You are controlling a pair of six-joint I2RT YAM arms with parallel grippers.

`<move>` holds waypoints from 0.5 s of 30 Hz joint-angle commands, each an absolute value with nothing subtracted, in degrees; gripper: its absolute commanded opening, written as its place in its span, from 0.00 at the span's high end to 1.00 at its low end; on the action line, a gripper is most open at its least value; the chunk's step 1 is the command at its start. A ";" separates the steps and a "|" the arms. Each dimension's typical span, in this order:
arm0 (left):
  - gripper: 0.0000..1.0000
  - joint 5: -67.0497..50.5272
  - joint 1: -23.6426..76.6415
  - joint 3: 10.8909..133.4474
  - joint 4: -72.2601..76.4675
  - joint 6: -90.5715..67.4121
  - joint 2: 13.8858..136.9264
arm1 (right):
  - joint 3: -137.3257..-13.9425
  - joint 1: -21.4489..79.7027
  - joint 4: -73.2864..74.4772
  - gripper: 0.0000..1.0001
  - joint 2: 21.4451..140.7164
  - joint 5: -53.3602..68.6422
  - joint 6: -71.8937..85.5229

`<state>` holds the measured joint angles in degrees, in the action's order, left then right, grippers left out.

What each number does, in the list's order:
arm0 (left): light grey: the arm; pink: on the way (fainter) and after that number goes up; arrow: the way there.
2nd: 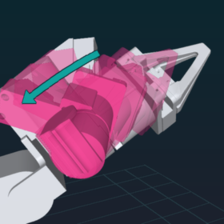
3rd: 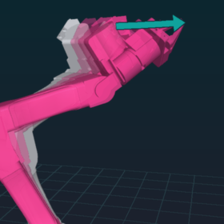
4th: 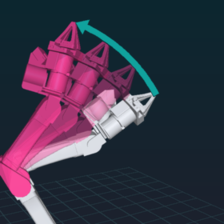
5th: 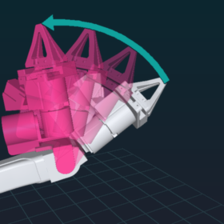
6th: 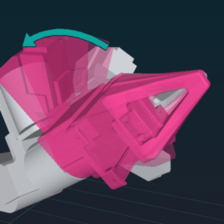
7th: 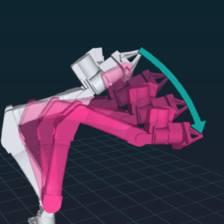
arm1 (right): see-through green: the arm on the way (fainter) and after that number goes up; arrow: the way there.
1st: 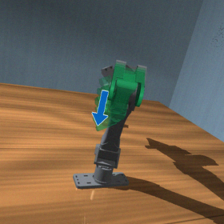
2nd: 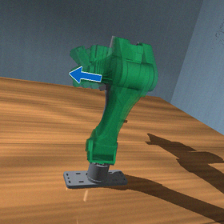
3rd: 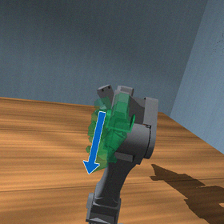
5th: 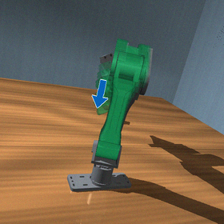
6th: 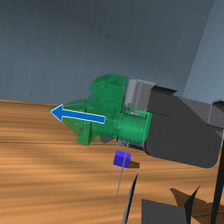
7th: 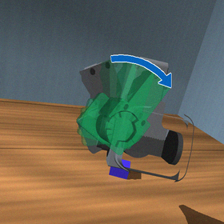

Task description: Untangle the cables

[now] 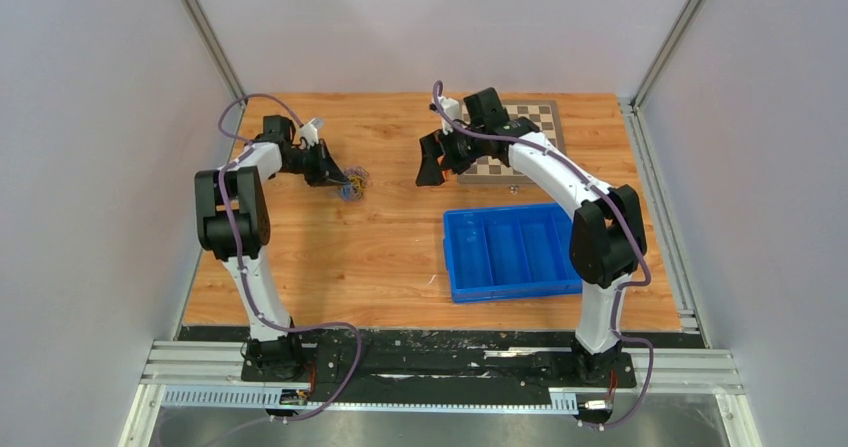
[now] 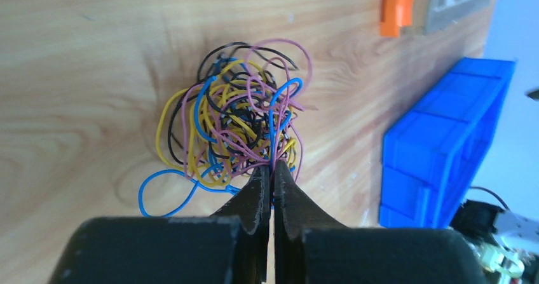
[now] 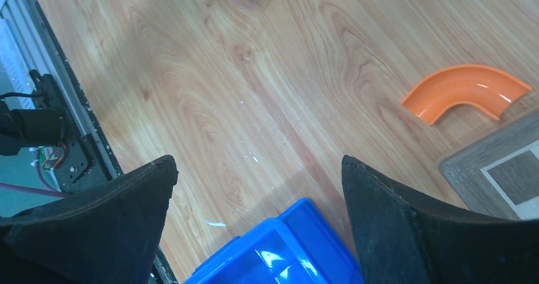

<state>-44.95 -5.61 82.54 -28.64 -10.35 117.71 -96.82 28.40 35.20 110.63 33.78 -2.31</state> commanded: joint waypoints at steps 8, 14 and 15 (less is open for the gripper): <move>1.00 -69.24 -4.82 61.86 -11.40 -26.92 85.84 | -96.75 35.56 19.29 0.00 109.79 44.28 5.52; 1.00 -74.61 -2.77 56.89 -1.03 -37.57 77.27 | -95.56 38.80 11.05 0.01 108.72 46.24 10.99; 1.00 -75.06 -2.44 56.44 -0.69 -39.14 75.88 | -95.66 38.84 10.39 0.05 108.84 46.94 11.72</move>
<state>-68.84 -3.86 58.98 -8.88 -30.06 79.66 -95.55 38.35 18.85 111.02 43.20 6.61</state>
